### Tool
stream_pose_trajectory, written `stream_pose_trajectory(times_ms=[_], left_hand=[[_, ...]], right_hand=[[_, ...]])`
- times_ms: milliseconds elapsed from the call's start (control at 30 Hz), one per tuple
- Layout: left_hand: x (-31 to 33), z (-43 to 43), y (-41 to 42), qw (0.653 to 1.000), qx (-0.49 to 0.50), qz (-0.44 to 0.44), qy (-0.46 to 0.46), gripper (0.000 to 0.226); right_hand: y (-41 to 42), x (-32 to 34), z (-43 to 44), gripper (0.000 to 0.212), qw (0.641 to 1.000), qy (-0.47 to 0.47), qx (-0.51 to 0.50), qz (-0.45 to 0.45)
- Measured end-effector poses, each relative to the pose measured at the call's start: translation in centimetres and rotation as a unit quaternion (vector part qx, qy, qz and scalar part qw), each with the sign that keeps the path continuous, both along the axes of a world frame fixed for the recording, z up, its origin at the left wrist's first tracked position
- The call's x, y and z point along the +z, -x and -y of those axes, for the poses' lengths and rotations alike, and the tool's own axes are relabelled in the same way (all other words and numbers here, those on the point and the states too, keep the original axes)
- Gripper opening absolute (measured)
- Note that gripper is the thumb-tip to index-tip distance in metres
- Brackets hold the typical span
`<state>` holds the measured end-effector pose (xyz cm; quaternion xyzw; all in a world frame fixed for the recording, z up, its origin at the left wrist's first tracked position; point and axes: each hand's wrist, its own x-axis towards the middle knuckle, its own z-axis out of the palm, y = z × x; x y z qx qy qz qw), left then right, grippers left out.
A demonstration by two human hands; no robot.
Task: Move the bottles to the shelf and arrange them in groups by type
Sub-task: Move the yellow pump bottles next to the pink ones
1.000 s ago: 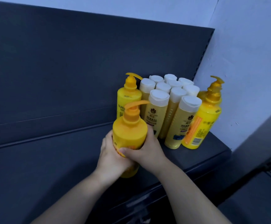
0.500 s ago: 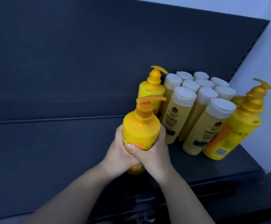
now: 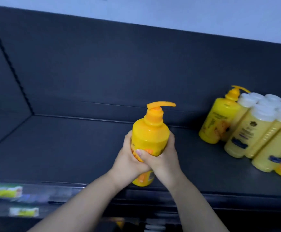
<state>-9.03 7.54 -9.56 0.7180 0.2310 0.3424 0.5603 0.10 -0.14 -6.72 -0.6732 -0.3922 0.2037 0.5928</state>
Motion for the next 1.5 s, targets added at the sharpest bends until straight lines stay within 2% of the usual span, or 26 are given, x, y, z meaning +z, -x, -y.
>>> stream_pose_trajectory(times_ms=[100, 233, 433, 533, 667, 833, 1100, 1233, 1500], left_hand=[[1.6, -3.3, 8.1, 0.999, 0.046, 0.016, -0.017, 0.09], [3.0, -7.5, 18.0, 0.994, 0.094, 0.011, -0.047, 0.085], [3.8, -10.5, 26.0, 0.989, 0.14, -0.014, -0.043, 0.089], [3.4, -11.7, 28.0, 0.983, 0.174, -0.023, -0.046, 0.085], [2.5, -13.7, 29.1, 0.98, 0.195, -0.016, -0.034, 0.092], [3.0, -16.1, 28.2, 0.979, 0.198, -0.026, -0.036, 0.09], [1.8, -20.8, 28.3, 0.972, 0.232, -0.016, -0.023, 0.091], [0.8, -23.1, 30.5, 0.968, 0.251, -0.02, -0.006, 0.092], [-0.4, -30.0, 36.7, 0.965, 0.26, -0.016, -0.009, 0.096]], right_hand=[[7.6, 1.3, -3.7, 0.078, 0.999, -0.029, 0.039, 0.008], [17.0, 2.6, -8.4, 0.086, 0.993, -0.059, 0.1, -0.001], [24.4, 3.5, -12.3, 0.089, 0.988, -0.048, 0.145, -0.001], [26.2, 3.4, -13.9, 0.087, 0.986, -0.038, 0.162, -0.006], [27.2, 3.0, -16.3, 0.083, 0.979, -0.04, 0.201, -0.014], [26.2, 2.4, -19.4, 0.082, 0.982, -0.038, 0.185, -0.024], [25.8, 1.4, -25.2, 0.092, 0.973, -0.015, 0.231, -0.006], [27.8, 0.3, -28.0, 0.087, 0.969, -0.001, 0.248, -0.013], [33.9, 0.2, -34.8, 0.092, 0.965, 0.024, 0.26, 0.013]])
